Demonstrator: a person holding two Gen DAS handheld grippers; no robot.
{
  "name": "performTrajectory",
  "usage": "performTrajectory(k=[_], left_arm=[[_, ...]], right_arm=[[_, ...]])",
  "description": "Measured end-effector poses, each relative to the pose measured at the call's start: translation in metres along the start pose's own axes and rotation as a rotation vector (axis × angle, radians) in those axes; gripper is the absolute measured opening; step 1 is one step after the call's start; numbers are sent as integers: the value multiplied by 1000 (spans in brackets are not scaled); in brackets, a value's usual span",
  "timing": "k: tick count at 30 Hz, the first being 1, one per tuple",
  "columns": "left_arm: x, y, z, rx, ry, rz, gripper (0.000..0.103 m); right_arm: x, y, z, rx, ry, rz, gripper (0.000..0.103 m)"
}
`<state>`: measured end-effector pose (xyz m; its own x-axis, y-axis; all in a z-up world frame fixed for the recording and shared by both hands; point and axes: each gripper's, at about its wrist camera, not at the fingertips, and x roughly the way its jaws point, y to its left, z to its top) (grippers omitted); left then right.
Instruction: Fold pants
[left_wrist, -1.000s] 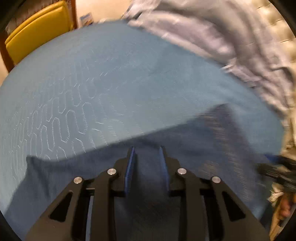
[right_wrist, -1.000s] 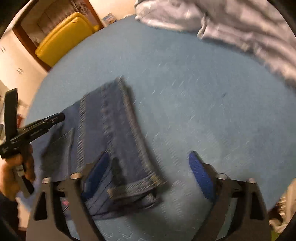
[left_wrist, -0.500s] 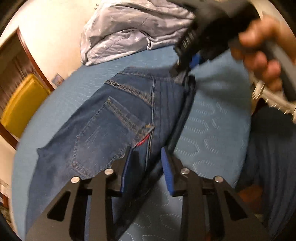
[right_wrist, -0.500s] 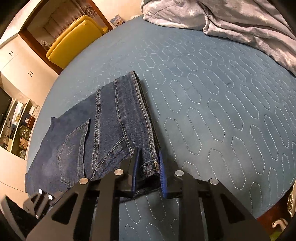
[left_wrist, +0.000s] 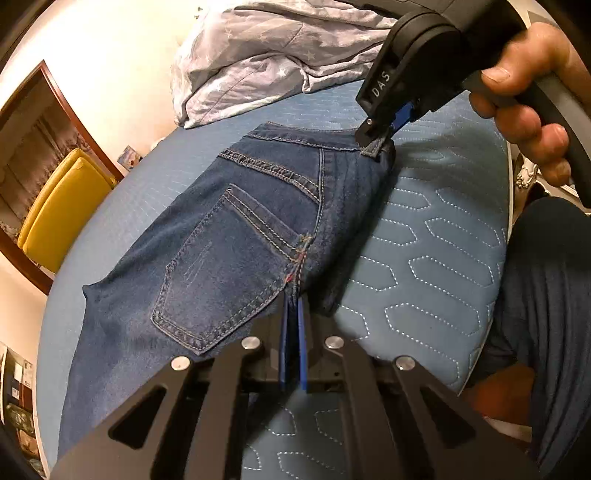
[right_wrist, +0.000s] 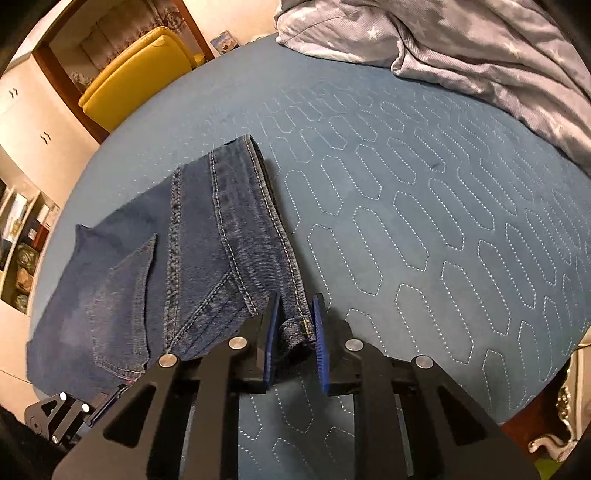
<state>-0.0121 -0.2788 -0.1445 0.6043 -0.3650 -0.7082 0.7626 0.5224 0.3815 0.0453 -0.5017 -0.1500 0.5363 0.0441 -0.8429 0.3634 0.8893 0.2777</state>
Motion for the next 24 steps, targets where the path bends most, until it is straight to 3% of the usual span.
performTrajectory(k=[2, 4, 7, 11, 13, 16, 18, 20, 22, 23, 24], left_arm=[[0, 0, 0, -10, 3, -8, 6], [-9, 8, 2, -58, -24, -32, 15], [-24, 28, 5, -200, -48, -44, 15], [-17, 38, -1, -269, 9, -43, 11], [-2, 38, -7, -303, 71, -87, 10], [-3, 36, -6, -305, 56, -81, 7], [-3, 43, -7, -361, 58, -123, 7], [-9, 63, -12, -498, 43, -199, 9], [-22, 88, -20, -621, 20, -147, 16], [-26, 96, -24, -652, 21, -117, 22], [-29, 107, -30, -692, 27, -100, 36]], right_arm=[[2, 5, -1, -35, -10, -42, 17], [4, 9, -3, -63, -22, -92, 16], [4, 14, -4, -92, -38, -143, 16], [3, 21, -7, -125, -50, -191, 17], [2, 23, -8, -137, -61, -221, 20], [-7, 30, -12, -138, -88, -264, 24], [-22, 36, -16, -129, -138, -302, 41], [-46, 50, -21, -117, -234, -369, 70], [-62, 67, -28, -155, -285, -319, 87], [-65, 73, -30, -161, -291, -307, 88], [-69, 84, -34, -160, -298, -289, 88]])
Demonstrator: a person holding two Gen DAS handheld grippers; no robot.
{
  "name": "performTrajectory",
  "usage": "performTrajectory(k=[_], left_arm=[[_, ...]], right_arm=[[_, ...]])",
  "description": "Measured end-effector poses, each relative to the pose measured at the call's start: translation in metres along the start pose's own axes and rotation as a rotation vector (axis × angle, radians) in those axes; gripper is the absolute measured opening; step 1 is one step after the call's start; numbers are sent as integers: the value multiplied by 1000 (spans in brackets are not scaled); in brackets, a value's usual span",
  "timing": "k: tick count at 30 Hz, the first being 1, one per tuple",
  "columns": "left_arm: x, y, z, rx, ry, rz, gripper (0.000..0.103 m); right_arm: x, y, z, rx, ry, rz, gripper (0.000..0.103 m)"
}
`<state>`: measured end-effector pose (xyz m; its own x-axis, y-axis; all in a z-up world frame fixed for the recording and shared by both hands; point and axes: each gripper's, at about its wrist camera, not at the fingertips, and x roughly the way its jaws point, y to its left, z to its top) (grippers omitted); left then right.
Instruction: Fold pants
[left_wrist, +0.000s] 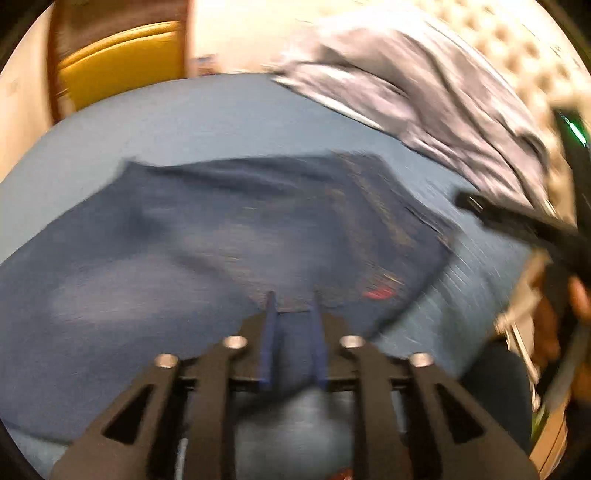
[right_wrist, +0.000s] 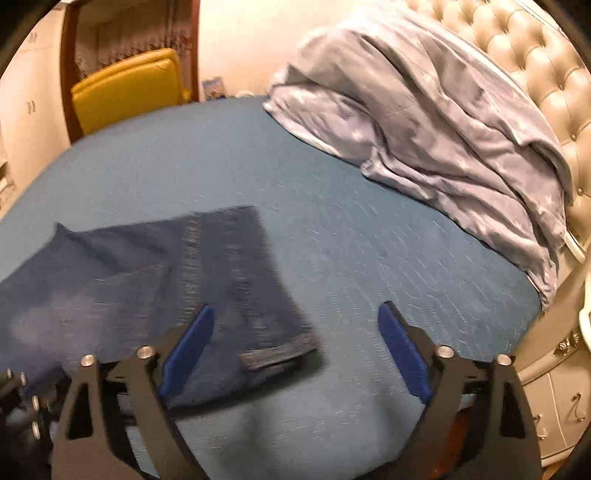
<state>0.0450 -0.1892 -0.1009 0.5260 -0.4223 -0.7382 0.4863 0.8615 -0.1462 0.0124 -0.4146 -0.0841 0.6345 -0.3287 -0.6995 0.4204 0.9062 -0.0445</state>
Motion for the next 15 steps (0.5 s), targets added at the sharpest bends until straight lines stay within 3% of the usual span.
performTrajectory(k=[2, 6, 7, 9, 10, 12, 14, 15], left_arm=[[-6, 25, 0, -85, 12, 36, 43], [-16, 60, -6, -179, 49, 136, 73], [-15, 68, -7, -203, 58, 154, 78], [-26, 82, -12, -218, -19, 174, 85], [-30, 84, -15, -194, -47, 188, 85], [-31, 89, -21, -145, -27, 203, 85], [-31, 96, -29, -154, -5, 166, 83], [-29, 99, -33, -151, 21, 175, 77]], right_arm=[[-8, 15, 0, 8, -8, 42, 88], [-15, 59, -4, 5, -15, 29, 89], [-16, 71, -7, 7, -16, 59, 94], [-12, 91, -12, -25, -18, 121, 96], [-10, 102, -15, -62, -17, 126, 96], [-2, 114, -19, -101, -2, 123, 95], [9, 115, -24, -111, 24, 149, 96], [14, 112, -27, -100, 43, 159, 96]])
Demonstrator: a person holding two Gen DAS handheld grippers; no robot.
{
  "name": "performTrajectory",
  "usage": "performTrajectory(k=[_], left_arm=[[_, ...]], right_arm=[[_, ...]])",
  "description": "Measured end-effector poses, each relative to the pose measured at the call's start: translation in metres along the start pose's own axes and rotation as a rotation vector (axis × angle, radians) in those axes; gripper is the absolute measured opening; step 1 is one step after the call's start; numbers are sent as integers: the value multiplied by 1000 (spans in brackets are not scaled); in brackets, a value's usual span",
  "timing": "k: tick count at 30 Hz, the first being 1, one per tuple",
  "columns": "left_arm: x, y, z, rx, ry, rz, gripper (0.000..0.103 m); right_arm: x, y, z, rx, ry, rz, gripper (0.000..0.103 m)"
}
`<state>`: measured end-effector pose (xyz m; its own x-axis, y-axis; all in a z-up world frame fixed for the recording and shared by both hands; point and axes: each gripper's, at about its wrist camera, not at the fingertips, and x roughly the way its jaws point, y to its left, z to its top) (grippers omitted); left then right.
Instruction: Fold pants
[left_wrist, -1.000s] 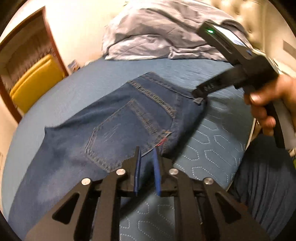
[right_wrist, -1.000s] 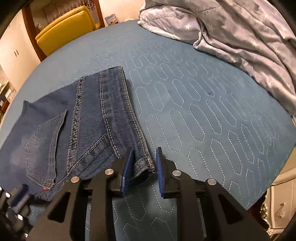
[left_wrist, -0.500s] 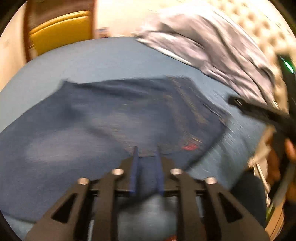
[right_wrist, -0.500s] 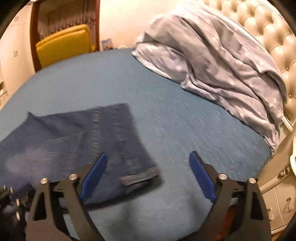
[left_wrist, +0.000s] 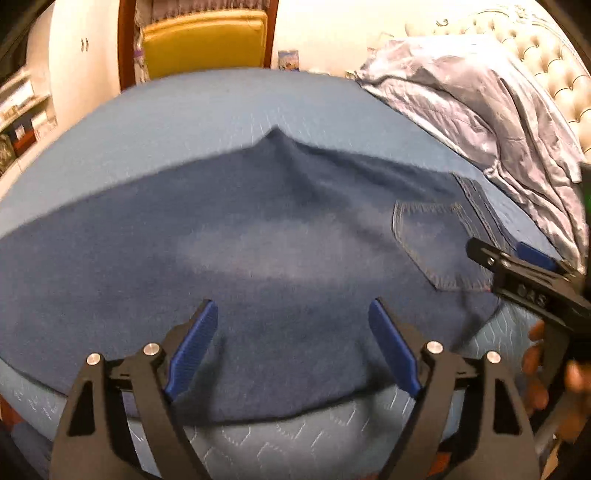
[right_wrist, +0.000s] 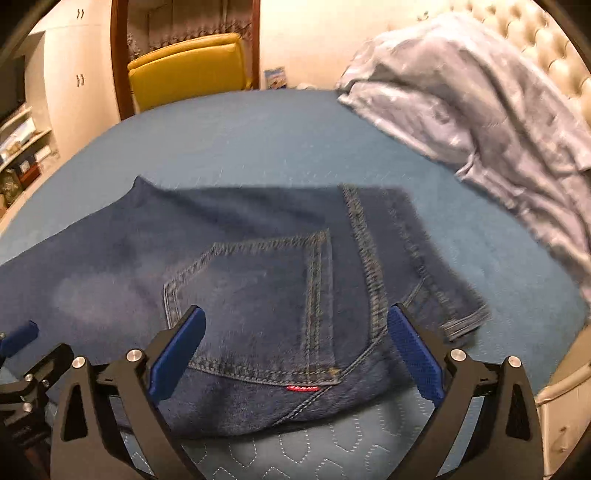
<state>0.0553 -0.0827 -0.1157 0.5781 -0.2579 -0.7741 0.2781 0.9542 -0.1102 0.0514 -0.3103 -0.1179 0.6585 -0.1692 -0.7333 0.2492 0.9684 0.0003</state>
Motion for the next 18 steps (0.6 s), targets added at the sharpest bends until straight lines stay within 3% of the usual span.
performTrajectory(k=[1, 3, 12, 18], left_arm=[[5, 1, -4, 20, 26, 38, 59], [13, 7, -7, 49, 46, 78, 45], [4, 32, -21, 49, 36, 47, 44], [-9, 78, -15, -47, 10, 130, 44]], right_arm=[[9, -4, -3, 17, 41, -16, 96], [20, -8, -8, 17, 98, -44, 95], [32, -12, -19, 4, 138, -34, 98], [34, -14, -18, -9, 140, -40, 98]])
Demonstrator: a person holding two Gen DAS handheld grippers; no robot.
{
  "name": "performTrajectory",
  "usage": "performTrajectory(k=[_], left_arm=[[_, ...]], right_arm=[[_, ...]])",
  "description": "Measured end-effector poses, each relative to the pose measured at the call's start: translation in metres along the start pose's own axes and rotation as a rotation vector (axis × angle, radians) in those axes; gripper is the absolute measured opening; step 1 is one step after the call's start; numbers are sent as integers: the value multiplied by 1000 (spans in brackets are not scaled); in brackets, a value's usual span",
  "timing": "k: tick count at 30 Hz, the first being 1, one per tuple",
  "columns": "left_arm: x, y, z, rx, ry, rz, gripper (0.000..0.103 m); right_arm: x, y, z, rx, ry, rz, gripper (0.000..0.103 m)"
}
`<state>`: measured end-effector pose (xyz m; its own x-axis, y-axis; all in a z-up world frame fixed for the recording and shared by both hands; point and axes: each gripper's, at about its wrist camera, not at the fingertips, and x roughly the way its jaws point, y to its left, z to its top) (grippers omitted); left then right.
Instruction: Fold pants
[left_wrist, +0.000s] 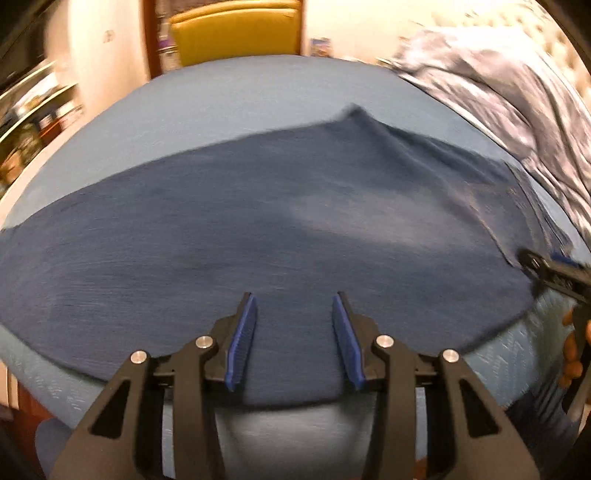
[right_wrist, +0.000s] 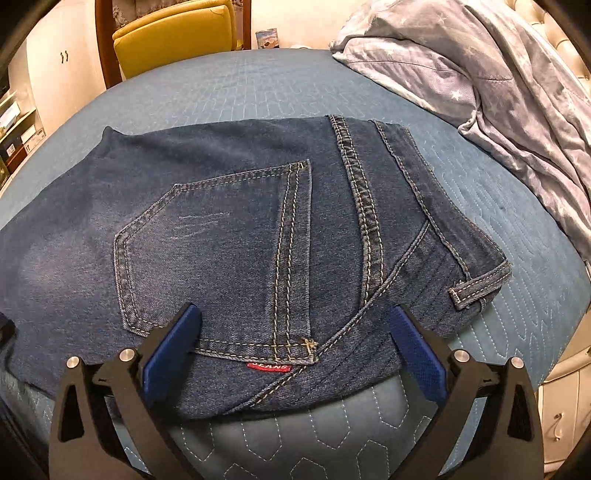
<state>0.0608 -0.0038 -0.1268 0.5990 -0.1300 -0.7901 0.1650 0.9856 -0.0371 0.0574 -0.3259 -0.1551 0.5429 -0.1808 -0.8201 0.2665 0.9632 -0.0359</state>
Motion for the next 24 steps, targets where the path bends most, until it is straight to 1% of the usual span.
performTrajectory(k=[3, 5, 6, 7, 8, 9, 10, 12, 14, 15, 16, 18, 21, 24], left_arm=[[0, 40, 5, -73, -14, 47, 45], [5, 61, 4, -94, 0, 82, 45], [7, 71, 3, -101, 6, 85, 45], [6, 80, 1, -99, -2, 68, 45], [4, 83, 1, -91, -4, 68, 45], [3, 87, 0, -74, -3, 91, 45], [3, 90, -1, -62, -3, 109, 49], [1, 104, -5, -78, -9, 105, 52], [-1, 114, -8, -73, -17, 109, 54], [-2, 120, -9, -75, -19, 113, 60], [-2, 127, -9, -84, -21, 115, 61], [-5, 144, -12, -112, -30, 87, 61], [-10, 162, -17, -126, -42, 90, 61], [-16, 182, -20, -164, -58, 49, 60]], right_arm=[[0, 0, 0, -2, -1, -1, 98], [0, 1, 0, -3, 0, -5, 98], [-1, 2, 0, -5, 0, -6, 98], [0, 2, 0, -6, 0, -6, 98], [0, 1, 0, -6, 1, -5, 98], [0, 2, 0, -6, 1, -6, 98], [-1, 3, -1, -7, 1, -7, 98], [0, 4, 0, -9, 3, -10, 98], [-1, 5, 0, -12, 5, -13, 98], [0, 4, 0, -12, 6, -13, 98], [0, 4, 1, -12, 10, -13, 98], [-1, 6, 3, -26, 17, -21, 98], [-2, 10, 6, -47, 29, -47, 98], [-4, 18, 7, -72, 27, -100, 98]])
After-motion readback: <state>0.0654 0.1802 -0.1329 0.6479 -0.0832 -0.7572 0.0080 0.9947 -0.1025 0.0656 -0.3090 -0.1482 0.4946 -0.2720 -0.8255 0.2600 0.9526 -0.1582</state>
